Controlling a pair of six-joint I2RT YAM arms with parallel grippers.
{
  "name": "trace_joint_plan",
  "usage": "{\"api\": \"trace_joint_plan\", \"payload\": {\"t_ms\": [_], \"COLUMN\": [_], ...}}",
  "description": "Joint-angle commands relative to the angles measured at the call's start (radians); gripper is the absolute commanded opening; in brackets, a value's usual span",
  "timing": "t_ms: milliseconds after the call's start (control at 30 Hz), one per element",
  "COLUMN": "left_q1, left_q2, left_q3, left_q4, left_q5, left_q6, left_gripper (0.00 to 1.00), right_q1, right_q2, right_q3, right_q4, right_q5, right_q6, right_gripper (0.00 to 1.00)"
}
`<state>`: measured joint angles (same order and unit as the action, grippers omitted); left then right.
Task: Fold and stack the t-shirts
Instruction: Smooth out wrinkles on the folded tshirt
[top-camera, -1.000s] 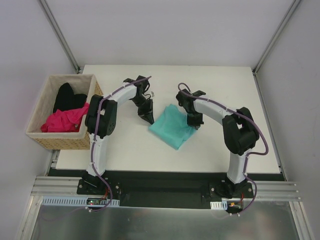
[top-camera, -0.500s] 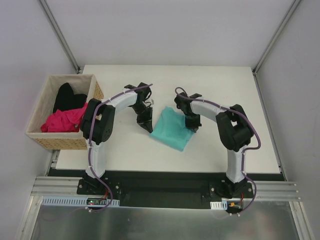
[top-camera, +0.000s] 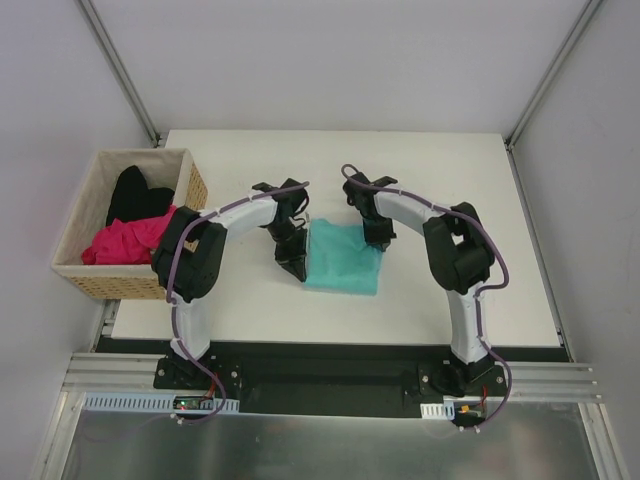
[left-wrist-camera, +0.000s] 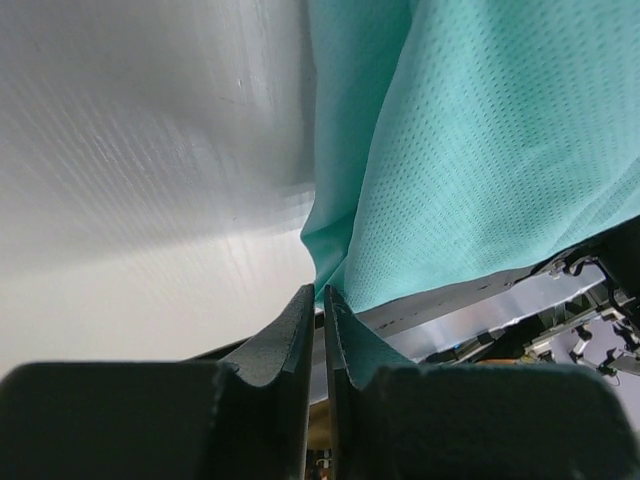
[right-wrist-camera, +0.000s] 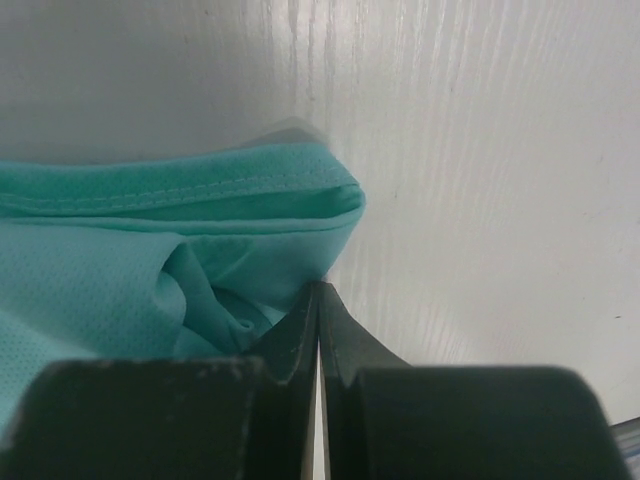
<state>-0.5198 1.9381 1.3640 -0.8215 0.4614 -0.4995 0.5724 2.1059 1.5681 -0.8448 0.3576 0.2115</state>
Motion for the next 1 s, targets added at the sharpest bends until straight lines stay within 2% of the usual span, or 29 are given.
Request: {"api": "trace_joint_plan", "payload": {"t_ms": [0, 67, 100, 133, 233, 400, 567, 667, 700, 767, 833, 967], "left_q1": [-0.022, -0.023, -0.023, -0.023, -0.023, -0.023, -0.022, -0.01, -0.008, -0.005, -0.002, 0.006], "left_q2": [-0.065, -0.076, -0.082, -0.088, -0.114, -0.146, -0.182, -0.131, -0.113, -0.056, -0.018, 0.074], "left_q3": [-0.023, -0.029, -0.029, -0.026, -0.005, 0.036, 0.067, 0.136, 0.161, 0.237, 0.318, 0.438], "left_q4": [-0.002, -0.002, -0.002, -0.002, -0.002, -0.004, -0.001, -0.004, -0.01, -0.019, -0.034, -0.064], "left_q5": [-0.021, -0.033, -0.039, -0.049, -0.078, -0.09, -0.128, -0.124, -0.112, -0.092, -0.083, -0.075], "left_q6": [-0.039, -0.042, -0.042, -0.043, -0.045, -0.053, -0.062, -0.039, -0.025, -0.002, 0.012, 0.058], "left_gripper": [0.08, 0.08, 0.08, 0.08, 0.09, 0.12, 0.13, 0.14, 0.13, 0.11, 0.0, 0.0], "right_q1": [-0.005, -0.003, -0.005, -0.003, -0.003, -0.003, 0.003, 0.003, 0.004, 0.004, 0.006, 0.009], "right_q2": [0.028, 0.008, -0.001, -0.013, -0.079, -0.188, -0.268, -0.273, -0.265, -0.239, -0.216, -0.195], "right_q3": [0.021, 0.014, 0.01, 0.0, -0.016, -0.019, -0.02, -0.008, 0.009, 0.027, 0.05, 0.081], "right_q4": [0.032, 0.02, 0.013, 0.004, -0.011, -0.048, -0.068, -0.065, -0.066, -0.065, -0.063, -0.065], "right_q5": [-0.034, -0.013, 0.019, 0.036, 0.102, 0.149, 0.162, 0.155, 0.144, 0.133, 0.123, 0.115], "right_q6": [-0.008, -0.001, 0.0, 0.0, -0.011, -0.017, -0.014, -0.023, -0.023, -0.032, -0.035, -0.035], "right_gripper": [0.0, 0.02, 0.05, 0.13, 0.22, 0.27, 0.26, 0.16, 0.07, 0.01, 0.0, 0.0]}}
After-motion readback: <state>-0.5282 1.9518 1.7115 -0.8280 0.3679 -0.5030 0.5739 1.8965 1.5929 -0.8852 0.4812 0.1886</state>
